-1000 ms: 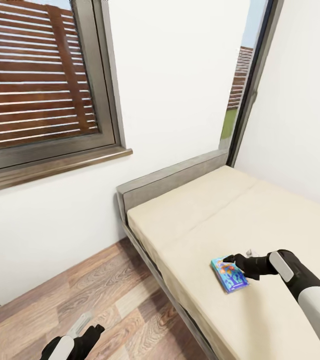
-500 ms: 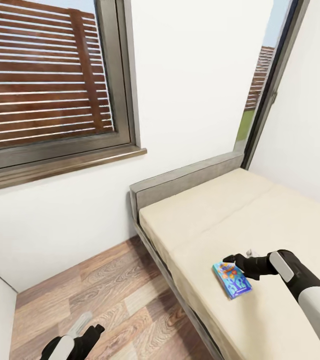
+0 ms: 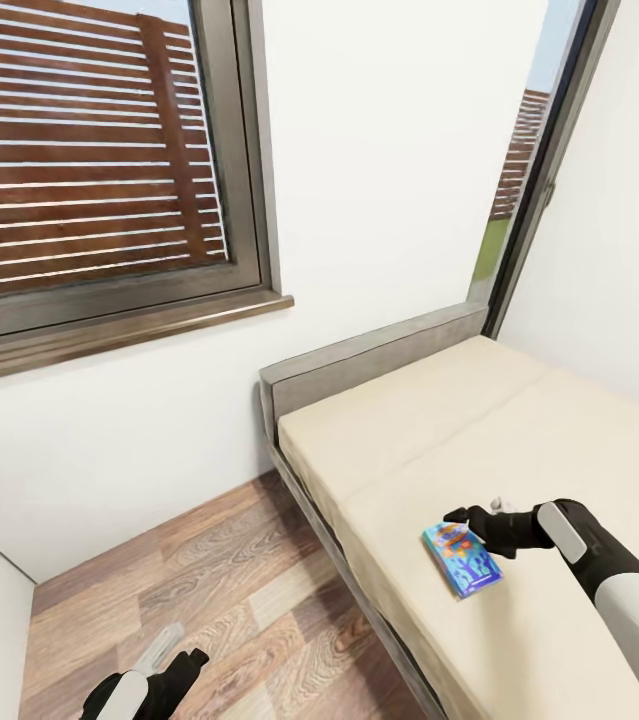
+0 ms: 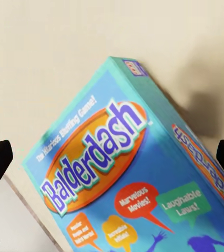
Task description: Put all the toys in the child's room - the three board games (two on the bed and one on the table), the two jigsaw puzzles on the table, and the tennis ball on the table - inside the toy box on the table in the child's room.
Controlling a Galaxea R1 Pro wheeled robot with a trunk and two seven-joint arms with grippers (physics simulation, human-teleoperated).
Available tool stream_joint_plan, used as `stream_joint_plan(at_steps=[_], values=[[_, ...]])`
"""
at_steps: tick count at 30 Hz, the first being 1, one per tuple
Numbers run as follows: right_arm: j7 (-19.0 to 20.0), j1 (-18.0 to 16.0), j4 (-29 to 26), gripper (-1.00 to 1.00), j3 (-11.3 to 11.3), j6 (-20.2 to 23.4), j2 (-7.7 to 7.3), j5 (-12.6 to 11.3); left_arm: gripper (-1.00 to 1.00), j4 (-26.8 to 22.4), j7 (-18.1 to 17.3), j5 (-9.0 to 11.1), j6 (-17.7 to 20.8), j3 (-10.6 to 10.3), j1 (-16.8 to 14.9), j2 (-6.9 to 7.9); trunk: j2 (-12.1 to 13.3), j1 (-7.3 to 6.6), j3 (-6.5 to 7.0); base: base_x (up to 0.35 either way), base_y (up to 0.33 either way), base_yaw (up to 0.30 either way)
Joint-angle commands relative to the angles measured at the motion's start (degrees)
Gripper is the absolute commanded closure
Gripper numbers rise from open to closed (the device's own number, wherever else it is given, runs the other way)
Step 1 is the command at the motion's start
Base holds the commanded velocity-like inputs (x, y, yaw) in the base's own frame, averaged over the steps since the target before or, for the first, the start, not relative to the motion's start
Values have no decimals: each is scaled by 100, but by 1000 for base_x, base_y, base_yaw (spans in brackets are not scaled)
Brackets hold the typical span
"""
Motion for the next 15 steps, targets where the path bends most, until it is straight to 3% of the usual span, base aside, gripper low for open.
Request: stream_joint_plan(at_steps=[1, 15], values=[[28, 4, 23, -100, 40, 23, -3, 21, -100, -11, 46, 60, 21, 4, -2, -1, -2, 0, -7, -29, -24, 4], [27, 7, 23, -100, 40, 23, -2, 21, -100, -11, 46, 60, 20, 4, -2, -1, -2, 0, -7, -121, -100, 2]])
